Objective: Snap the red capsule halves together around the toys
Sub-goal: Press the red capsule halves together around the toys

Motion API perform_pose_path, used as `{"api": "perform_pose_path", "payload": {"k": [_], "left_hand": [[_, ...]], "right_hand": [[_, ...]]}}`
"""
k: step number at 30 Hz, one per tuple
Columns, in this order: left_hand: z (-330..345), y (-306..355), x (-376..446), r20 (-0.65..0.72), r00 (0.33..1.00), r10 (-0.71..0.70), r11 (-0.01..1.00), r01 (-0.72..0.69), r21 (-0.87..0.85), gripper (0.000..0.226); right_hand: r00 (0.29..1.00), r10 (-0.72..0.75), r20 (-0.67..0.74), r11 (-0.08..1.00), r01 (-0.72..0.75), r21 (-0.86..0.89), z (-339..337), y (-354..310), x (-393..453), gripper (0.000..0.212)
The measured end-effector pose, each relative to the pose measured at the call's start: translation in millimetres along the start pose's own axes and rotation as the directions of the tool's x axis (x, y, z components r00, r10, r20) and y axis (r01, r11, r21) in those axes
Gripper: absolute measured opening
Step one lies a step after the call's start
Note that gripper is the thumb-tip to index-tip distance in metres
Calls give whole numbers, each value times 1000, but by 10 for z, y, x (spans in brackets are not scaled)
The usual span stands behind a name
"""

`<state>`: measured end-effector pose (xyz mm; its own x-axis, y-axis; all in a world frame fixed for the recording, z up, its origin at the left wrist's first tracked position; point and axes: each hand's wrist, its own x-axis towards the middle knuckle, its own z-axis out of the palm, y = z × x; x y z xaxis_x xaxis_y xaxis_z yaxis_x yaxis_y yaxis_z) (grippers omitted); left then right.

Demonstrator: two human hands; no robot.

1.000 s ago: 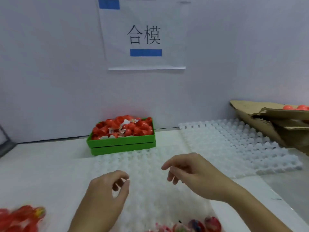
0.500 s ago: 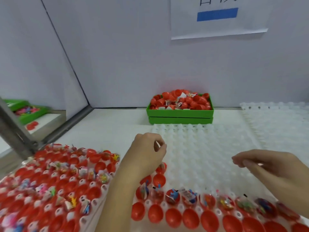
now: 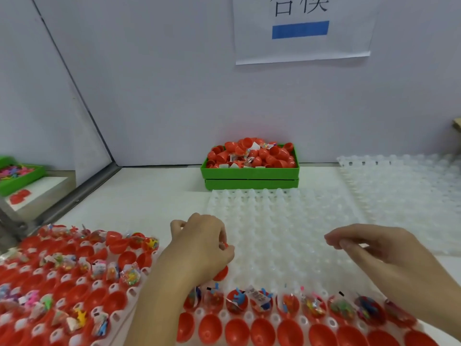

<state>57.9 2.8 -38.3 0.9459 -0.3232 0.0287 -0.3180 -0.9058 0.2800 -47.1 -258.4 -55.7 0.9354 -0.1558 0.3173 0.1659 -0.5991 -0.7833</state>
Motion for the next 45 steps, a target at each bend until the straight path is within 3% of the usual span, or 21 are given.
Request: {"api": "perform_pose_path", "payload": {"k": [5,10,16,21,28,32,38,45], "left_hand": [[-19,120,2,-151,988,41,979,-70,-190,12],[121,500,-91,-253,938,235,867,-320,-383,2],[416,806,-187,-214,850,481,760,-526,-381,26],[405,812,-191,-245,845,475,712,-533,-457,60],[356,800,-209,-298,811,504,676,-585,-449,80],[364,815,-215,-315,816,484,664,-578,-474,68],[359,815,-185,-392,782,484,607,-623,-494,17],[356,805,-186,-394,810,435,570,-586,-576,23]], "right_hand": [[1000,27,-6,1000,-27,12,-12,-35,-14,45],[999,29,-41,999,-27,48,3,-74,-22,36],[996,38,85,994,-47,102,23,-106,-44,25],[987,60,150,990,-78,117,-18,-112,-55,35],[976,81,203,956,-134,261,-14,-130,-47,26],[979,93,182,923,-154,353,-36,-156,-40,33],[991,49,128,904,-99,417,-47,-208,-49,27],[993,38,112,910,-80,406,-53,-223,-44,21]]}}
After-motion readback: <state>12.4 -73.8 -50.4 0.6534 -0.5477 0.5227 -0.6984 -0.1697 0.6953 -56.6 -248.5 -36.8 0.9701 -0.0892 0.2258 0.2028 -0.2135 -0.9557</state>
